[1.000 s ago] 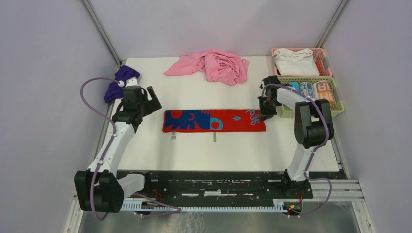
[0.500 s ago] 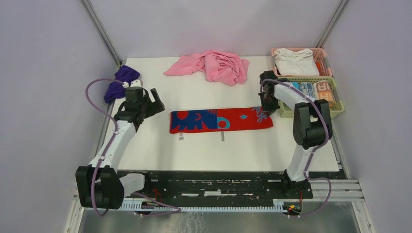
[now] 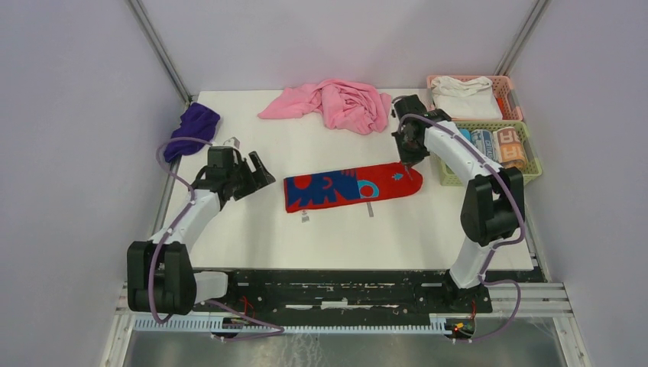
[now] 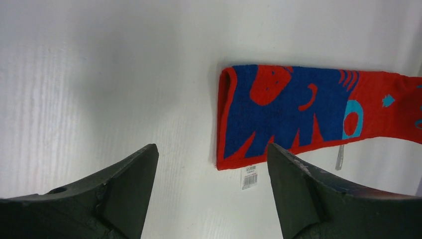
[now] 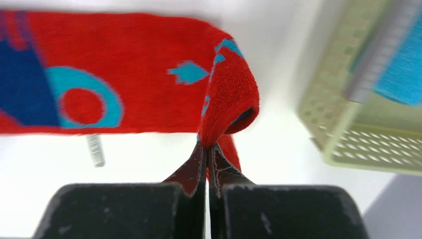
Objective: Roll the towels
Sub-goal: Fold the towel at the center of the board.
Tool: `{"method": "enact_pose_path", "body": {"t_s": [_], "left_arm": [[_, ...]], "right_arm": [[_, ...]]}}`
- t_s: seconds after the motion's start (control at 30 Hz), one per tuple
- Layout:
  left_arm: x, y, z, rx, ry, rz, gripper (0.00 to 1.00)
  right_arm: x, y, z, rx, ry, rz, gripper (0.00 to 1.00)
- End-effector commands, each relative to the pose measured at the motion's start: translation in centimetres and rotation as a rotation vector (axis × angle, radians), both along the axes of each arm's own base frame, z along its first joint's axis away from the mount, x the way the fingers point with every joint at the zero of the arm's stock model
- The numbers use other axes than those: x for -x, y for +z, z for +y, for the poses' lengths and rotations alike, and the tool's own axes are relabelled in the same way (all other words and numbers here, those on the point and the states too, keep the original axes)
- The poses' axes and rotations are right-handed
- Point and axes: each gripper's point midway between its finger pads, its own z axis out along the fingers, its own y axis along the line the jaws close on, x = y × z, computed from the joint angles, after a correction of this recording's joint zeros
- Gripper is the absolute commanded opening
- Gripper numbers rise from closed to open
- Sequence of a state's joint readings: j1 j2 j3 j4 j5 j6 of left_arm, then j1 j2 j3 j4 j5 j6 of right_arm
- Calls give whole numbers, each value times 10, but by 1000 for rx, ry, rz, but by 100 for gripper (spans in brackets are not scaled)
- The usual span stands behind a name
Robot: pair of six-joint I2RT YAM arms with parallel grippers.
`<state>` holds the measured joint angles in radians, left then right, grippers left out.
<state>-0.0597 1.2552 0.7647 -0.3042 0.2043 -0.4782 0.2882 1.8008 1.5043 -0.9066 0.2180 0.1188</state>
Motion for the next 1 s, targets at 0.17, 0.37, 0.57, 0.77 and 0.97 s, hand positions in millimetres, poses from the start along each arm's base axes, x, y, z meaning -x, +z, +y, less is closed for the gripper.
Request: {"method": "enact_pose_path", "body": {"t_s": [0.17,0.37,0.57,0.77,0.97], "left_arm": [[2,-23,-46,206,-26,46,83],[2,-48,-61,235,0,83,76],[3,-64,-74,214,-27,120,67],[8,-81,-76,173,-31,151,52],[12,-90,-83,156,-58,173,36]], "right_arm": [[15,51,126,-368,166,-7,0],[21,52,184,-478,208,16,0],[25,51,235,-540,245,28,0],[26,49,269,-577,239,42,0],[31,44,295,-605,253,60,0]]}}
